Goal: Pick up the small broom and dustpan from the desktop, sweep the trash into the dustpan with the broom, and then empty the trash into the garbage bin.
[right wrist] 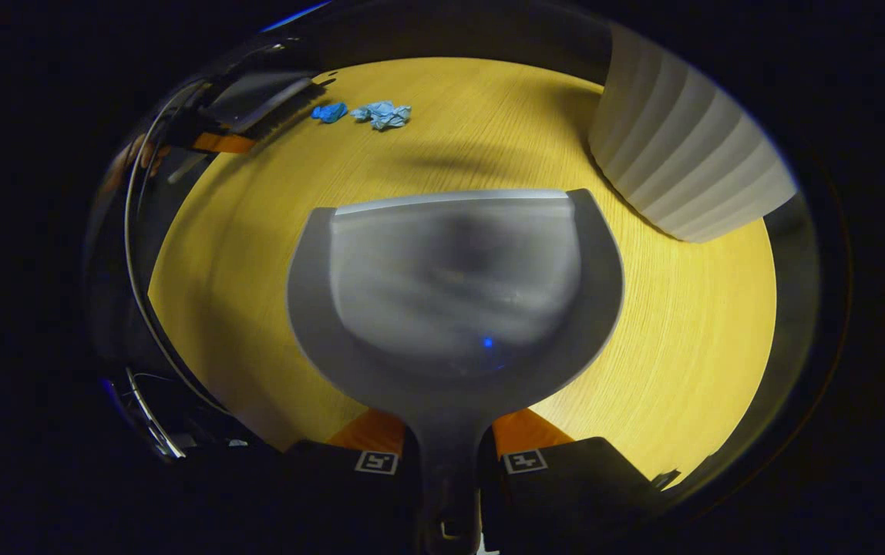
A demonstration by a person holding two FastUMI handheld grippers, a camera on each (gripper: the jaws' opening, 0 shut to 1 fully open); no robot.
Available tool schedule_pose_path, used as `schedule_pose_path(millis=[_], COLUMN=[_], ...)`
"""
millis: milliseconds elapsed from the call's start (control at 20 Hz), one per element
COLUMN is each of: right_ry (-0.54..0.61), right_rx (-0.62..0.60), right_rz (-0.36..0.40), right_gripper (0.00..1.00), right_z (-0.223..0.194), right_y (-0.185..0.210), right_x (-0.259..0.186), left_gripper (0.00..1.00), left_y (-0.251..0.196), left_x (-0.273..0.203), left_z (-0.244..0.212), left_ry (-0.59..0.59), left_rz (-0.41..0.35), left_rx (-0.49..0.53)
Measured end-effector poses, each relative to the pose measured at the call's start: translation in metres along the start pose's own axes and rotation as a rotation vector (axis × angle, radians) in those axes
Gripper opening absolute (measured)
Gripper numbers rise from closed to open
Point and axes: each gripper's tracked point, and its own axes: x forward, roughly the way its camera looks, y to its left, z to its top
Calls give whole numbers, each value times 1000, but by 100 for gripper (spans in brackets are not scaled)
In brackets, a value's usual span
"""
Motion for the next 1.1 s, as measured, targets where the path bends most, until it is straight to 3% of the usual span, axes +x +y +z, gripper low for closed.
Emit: schedule_pose_path(millis=[50, 200, 250, 300, 500, 950, 1100], right_ry=[1, 0, 1, -1, 1, -3, 1], right_rx=[-6, -19, -24, -31, -43, -87, -105], right_rz=[2, 5, 7, 7, 11, 16, 33], right_gripper=[34, 34, 34, 34, 34, 34, 34], right_z=[-1, -1, -1, -1, -1, -2, -3], right_y=[-1, -5, -6, -6, -9, -12, -14], right_x=[-1, 1, 1, 2, 5, 2, 4], left_gripper=[29, 22, 25, 22, 25, 26, 23], left_y=[-2, -5, -8, -14, -43, -155, -198], left_x=[5, 15, 16, 17, 17, -15, -31], left_z=[5, 26, 37, 46, 80, 79, 63], left_ry=[15, 37, 31, 30, 12, 26, 64], left_rz=[-3, 25, 28, 23, -18, -221, -325], left_rx=[30, 145, 190, 244, 449, 600, 561])
